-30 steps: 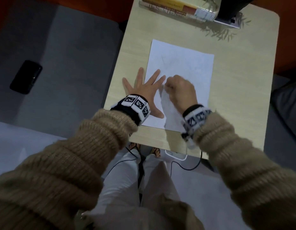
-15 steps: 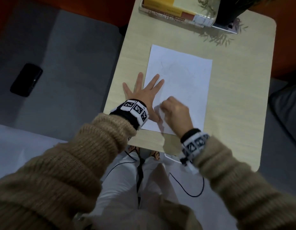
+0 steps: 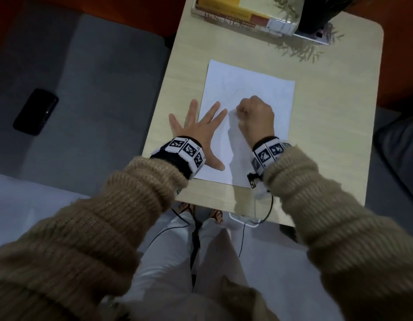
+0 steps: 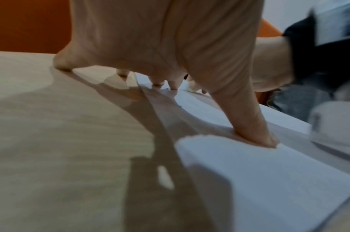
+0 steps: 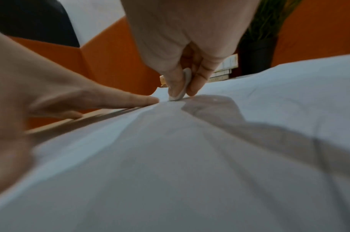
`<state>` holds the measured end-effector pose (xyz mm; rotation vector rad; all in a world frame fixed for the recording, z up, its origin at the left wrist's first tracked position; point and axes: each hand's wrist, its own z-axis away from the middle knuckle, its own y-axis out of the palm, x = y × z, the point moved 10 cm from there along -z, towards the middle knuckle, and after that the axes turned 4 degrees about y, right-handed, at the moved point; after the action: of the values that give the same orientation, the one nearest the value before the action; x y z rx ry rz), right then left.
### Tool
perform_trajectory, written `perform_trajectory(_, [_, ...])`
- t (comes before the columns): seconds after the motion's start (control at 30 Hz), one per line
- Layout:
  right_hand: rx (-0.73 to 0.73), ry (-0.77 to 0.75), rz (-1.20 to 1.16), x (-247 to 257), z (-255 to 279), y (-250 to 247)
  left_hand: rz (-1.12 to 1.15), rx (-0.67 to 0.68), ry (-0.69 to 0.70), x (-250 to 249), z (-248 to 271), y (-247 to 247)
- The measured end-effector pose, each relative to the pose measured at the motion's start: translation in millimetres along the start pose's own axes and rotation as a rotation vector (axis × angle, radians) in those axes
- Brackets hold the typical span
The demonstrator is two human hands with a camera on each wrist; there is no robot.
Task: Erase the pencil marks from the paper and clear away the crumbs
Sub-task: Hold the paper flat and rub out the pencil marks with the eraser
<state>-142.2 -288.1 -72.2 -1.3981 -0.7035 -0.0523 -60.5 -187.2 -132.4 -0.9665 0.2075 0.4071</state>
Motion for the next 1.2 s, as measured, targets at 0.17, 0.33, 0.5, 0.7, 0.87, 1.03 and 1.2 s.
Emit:
perform_trajectory(0.17, [0.101, -0.198, -0.019, 26.6, 81.6, 21.6, -0.003, -0.007, 0.000, -0.5, -0.7, 1.0])
perform_trajectory(0.33, [-0.024, 0.003, 0.006, -3.4, 2.5, 1.2, -0.015, 0.003, -0.003, 0.0, -1.0, 0.0])
perform_trajectory(0.5, [0.112, -0.175, -0.012, 23.5, 83.1, 22.3, 0.000, -0.005, 0.002, -0.7, 0.5, 1.3])
perform_trajectory(0.7, [-0.035, -0.013, -0.018, -0.8, 27.0, 0.8, 0.013, 0.003, 0.001, -0.5, 0.8, -0.9])
perform_trajectory(0.87, [0.122, -0.173, -0.081, 23.2, 85.9, 15.5, 0.006, 0.000, 0.007, -0.8, 0.3, -0.5])
perform_trajectory(1.03, [-0.039, -0.012, -0.013, -4.1, 37.7, 0.0, 0.001, 0.000, 0.008, -1.2, 1.1, 0.6])
perform_trajectory(1.2, [0.126, -0.149, -0.046, 18.3, 87.4, 16.0, -0.027, 0.010, 0.018, -2.3, 1.3, 0.3])
